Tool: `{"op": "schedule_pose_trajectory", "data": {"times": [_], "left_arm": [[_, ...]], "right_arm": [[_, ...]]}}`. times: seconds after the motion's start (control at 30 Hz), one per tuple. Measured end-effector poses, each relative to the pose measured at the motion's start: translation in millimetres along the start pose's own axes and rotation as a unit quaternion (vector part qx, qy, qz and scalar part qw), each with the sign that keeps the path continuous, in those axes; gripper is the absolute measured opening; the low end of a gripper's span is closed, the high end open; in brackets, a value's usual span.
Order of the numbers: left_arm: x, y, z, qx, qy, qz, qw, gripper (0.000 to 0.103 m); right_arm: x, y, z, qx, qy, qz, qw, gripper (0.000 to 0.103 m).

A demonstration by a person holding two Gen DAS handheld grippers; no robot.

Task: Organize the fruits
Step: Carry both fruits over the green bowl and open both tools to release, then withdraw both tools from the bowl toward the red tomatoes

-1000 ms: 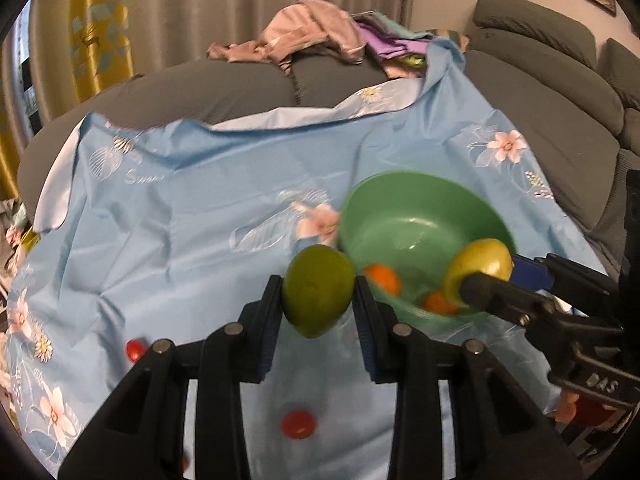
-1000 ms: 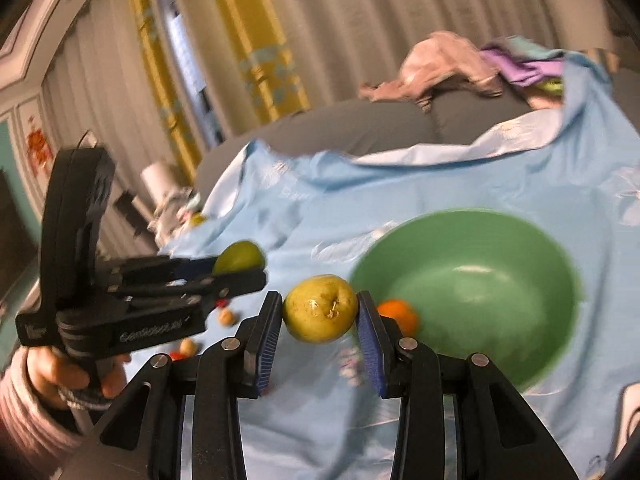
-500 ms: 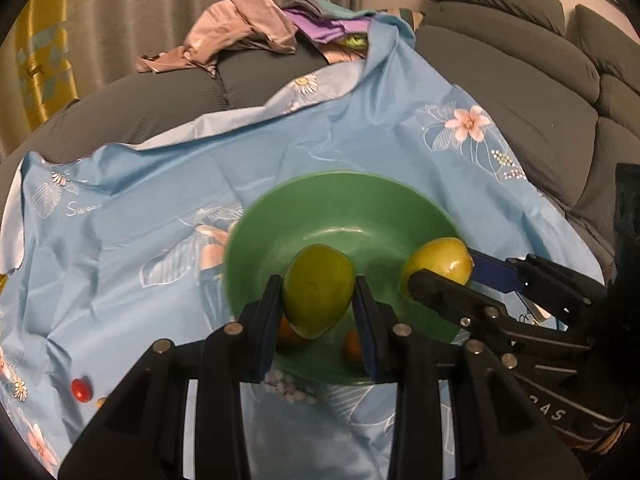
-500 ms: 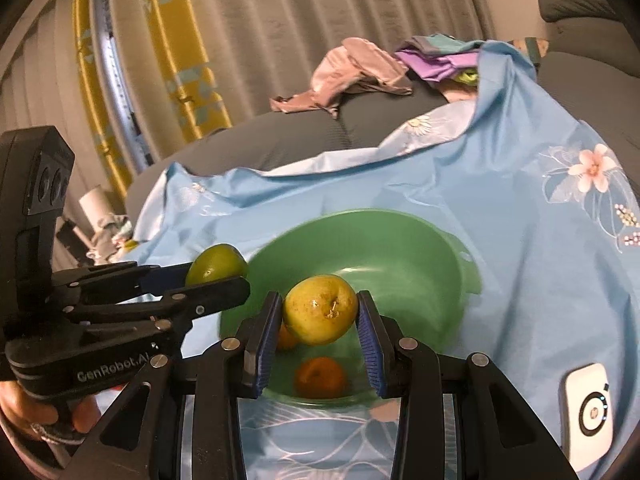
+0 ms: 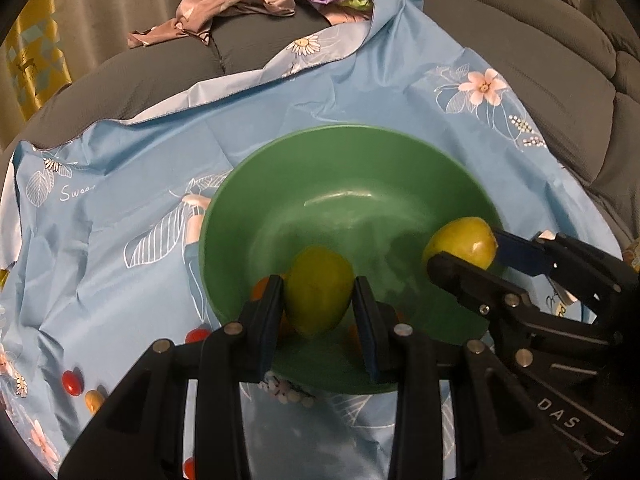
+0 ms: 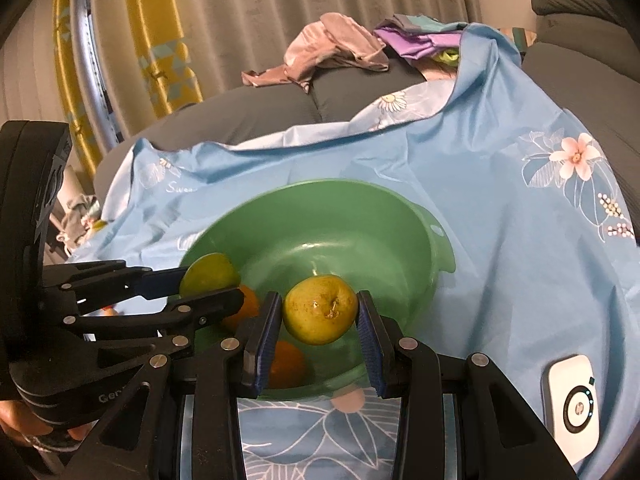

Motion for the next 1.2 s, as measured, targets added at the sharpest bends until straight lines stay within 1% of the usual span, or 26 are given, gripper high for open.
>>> {"op": "schedule_pose_trajectory", "data": {"times": [0.03, 0.1, 0.13, 0.17, 0.27, 0.4, 0.43, 0.47, 0.5, 0.57, 0.7, 0.73, 0.83, 0.93, 1.03, 1.07, 1.2], "left_arm": [[0, 0, 1, 0.002, 0.0, -0.001, 1.0, 0.038], [-1, -2, 4, 0.011, -0.004, -0.004, 0.9999, 0.049], [-1, -3, 7, 0.018, -0.008, -0.005, 0.9998, 0.06], [-2, -4, 11, 0.025, -0.014, -0.007, 0.9996, 0.067], [-3, -10, 18, 0.028, -0.023, -0.016, 0.9992, 0.075], [-9, -26, 27, 0.047, -0.029, -0.036, 0.9978, 0.078], [-10, -31, 30, 0.053, -0.03, -0.041, 0.9973, 0.08], [-12, -35, 32, 0.059, -0.031, -0.045, 0.9967, 0.085], [-15, -40, 36, 0.069, -0.033, -0.05, 0.9958, 0.087], [-21, -50, 43, 0.083, -0.036, -0.059, 0.9942, 0.087], [-40, -65, 57, 0.11, -0.051, -0.053, 0.9911, 0.089], [-48, -68, 60, 0.118, -0.056, -0.051, 0.9901, 0.09], [-76, -78, 77, 0.139, -0.077, -0.042, 0.9864, 0.099], [-110, -91, 103, 0.145, -0.116, -0.027, 0.9823, 0.099], [-137, -101, 128, 0.156, -0.148, -0.011, 0.9765, 0.1], [-149, -106, 140, 0.161, -0.162, -0.007, 0.9734, 0.101], [-185, -119, 170, 0.172, -0.207, 0.006, 0.9631, 0.101]], "right_arm": [[0, 1, 0, -0.002, 0.0, 0.001, 1.0, 0.039], [1, -1, -1, -0.004, 0.0, -0.003, 1.0, 0.039], [2, -2, -2, -0.006, 0.001, -0.006, 1.0, 0.039], [2, -2, -2, -0.008, 0.002, -0.007, 1.0, 0.039], [2, -3, -4, -0.01, 0.007, -0.009, 1.0, 0.04], [5, -8, 3, -0.001, 0.003, -0.025, 1.0, 0.04], [6, -10, 5, 0.005, 0.002, -0.031, 1.0, 0.04], [7, -12, 8, 0.012, 0.001, -0.037, 0.999, 0.04], [8, -14, 11, 0.019, 0.001, -0.041, 0.999, 0.04], [9, -17, 20, 0.042, -0.001, -0.047, 0.998, 0.04], [8, -19, 40, 0.089, -0.008, -0.047, 0.995, 0.041], [7, -19, 47, 0.104, -0.008, -0.045, 0.994, 0.042], [4, -17, 69, 0.149, -0.017, -0.033, 0.988, 0.049], [-3, -17, 97, 0.181, -0.051, -0.017, 0.982, 0.05], [-14, -15, 126, 0.2, -0.09, 0.001, 0.976, 0.05], [-17, -15, 133, 0.203, -0.101, 0.005, 0.974, 0.05], [-33, -10, 157, 0.202, -0.148, 0.028, 0.968, 0.05]]}}
Point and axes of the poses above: each gripper's, at about its wrist camera, not at the fingertips, and y roughly the way its jaws point, z to its left, x to its top, the point moved 7 cm from there along y, roughly the way its jaws point, and after that the axes turned 2 degrees about z, right-handed, at the moved point
